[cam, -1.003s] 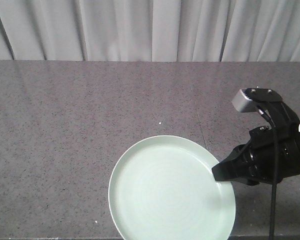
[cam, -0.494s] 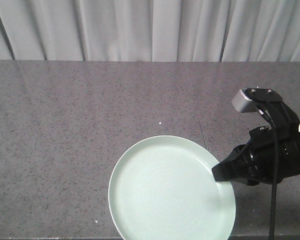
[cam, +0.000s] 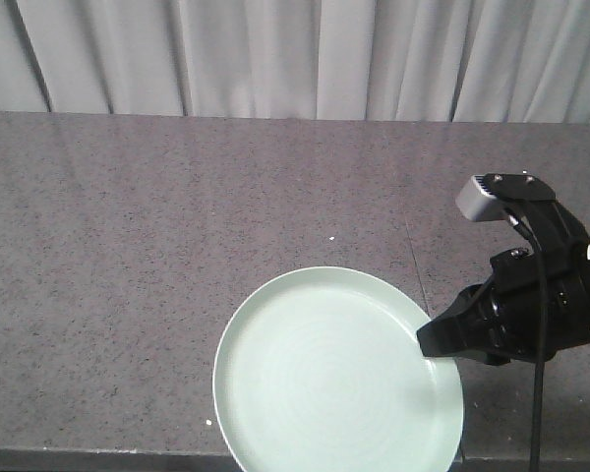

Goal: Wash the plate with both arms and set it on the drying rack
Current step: 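Hold the plate in the right gripper while the base backs away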

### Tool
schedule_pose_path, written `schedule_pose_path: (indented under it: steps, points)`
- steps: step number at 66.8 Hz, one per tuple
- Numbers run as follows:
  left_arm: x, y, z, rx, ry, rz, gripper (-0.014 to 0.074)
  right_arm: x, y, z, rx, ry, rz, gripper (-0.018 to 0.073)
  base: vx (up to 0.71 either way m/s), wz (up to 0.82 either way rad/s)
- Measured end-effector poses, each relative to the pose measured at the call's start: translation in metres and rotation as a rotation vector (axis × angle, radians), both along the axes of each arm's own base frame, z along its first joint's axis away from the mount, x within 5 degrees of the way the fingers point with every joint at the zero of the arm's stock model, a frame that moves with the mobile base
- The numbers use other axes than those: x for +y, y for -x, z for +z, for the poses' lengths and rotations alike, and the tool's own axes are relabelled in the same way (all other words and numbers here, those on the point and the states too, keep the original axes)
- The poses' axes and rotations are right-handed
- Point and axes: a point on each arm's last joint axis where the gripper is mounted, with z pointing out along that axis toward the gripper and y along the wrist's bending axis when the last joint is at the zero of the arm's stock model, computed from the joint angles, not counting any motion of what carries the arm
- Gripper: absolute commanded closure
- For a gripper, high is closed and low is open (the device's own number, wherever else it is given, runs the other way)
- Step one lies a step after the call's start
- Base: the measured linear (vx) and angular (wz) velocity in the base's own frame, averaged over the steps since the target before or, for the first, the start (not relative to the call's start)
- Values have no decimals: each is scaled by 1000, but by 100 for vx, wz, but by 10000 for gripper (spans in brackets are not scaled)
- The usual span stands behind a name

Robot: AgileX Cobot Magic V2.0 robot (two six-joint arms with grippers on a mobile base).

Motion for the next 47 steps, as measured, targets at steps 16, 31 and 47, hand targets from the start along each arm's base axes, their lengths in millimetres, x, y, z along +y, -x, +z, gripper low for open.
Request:
schedule_pose_path:
  steps: [16,31,47]
  points:
    - [0,0,0,0,0,0,603,0,0,0,0,0,0,564,-4,14]
    - [0,0,0,0,0,0,603,0,0,0,0,0,0,564,-4,17]
    - [0,0,0,0,0,0,603,0,0,0,0,0,0,564,-4,27]
